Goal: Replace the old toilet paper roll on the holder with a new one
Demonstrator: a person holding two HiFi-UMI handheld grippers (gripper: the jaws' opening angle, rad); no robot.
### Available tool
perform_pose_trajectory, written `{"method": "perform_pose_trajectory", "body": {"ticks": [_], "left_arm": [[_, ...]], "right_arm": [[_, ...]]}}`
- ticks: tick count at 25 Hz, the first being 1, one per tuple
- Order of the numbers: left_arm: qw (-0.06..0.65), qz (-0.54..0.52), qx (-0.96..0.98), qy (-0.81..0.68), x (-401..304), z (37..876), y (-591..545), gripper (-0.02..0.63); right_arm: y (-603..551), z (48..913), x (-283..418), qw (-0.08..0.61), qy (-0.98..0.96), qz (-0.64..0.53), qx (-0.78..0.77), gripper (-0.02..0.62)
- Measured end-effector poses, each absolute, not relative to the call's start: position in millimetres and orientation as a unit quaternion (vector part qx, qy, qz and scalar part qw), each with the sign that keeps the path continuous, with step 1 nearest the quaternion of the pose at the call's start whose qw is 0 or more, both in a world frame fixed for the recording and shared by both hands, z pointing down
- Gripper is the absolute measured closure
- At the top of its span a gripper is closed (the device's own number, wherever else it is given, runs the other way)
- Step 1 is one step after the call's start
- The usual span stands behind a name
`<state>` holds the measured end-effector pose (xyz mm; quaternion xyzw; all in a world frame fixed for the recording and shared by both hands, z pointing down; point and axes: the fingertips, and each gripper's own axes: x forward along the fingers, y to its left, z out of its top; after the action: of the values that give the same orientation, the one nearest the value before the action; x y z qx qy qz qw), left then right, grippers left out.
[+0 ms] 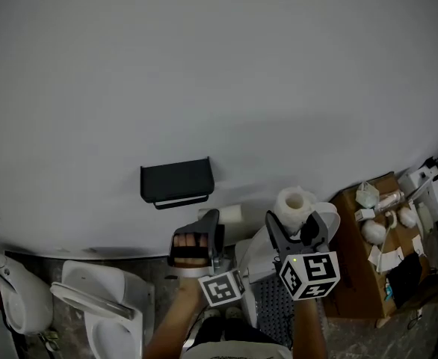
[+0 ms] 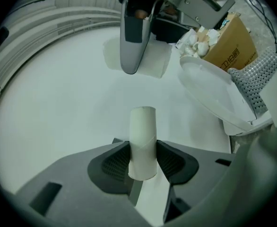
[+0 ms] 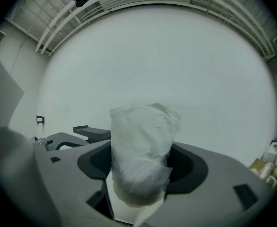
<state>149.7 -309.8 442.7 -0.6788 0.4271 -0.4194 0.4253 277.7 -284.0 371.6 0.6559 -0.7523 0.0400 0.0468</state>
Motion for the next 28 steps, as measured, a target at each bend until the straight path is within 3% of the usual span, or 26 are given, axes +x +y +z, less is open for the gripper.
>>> {"method": "perform_pose_trajectory", "body": {"ticks": [18, 28], "left_arm": [[0.323, -0.442, -0.650, 0.527, 28, 447, -279, 0.431], [0.191, -0.332, -0.692, 0.612, -22, 435, -272, 0.431]], "right_arm": [[-324, 409, 208, 0.069, -0.792, 0.065, 0.604, 0.285], [-330, 436, 194, 0.095, -0.795, 0.079, 0.593, 0.285]]}}
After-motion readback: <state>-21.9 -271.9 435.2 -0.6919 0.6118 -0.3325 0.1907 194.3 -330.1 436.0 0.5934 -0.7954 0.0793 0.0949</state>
